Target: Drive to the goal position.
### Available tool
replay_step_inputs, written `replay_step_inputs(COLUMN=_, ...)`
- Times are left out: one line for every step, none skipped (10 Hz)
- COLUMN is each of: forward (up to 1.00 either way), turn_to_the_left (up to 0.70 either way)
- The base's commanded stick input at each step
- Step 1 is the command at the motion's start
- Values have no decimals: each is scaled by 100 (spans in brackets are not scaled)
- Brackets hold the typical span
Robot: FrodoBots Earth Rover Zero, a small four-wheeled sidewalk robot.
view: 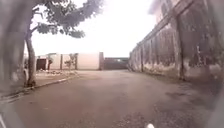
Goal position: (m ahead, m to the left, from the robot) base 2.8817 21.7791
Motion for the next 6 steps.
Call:
replay_step_inputs(forward=45, turn_to_the_left=-27)
replay_step_inputs(forward=45, turn_to_the_left=-27)
replay_step_inputs(forward=45, turn_to_the_left=0)
replay_step_inputs(forward=45, turn_to_the_left=0)
replay_step_inputs(forward=45, turn_to_the_left=0)
replay_step_inputs(forward=45, turn_to_the_left=0)
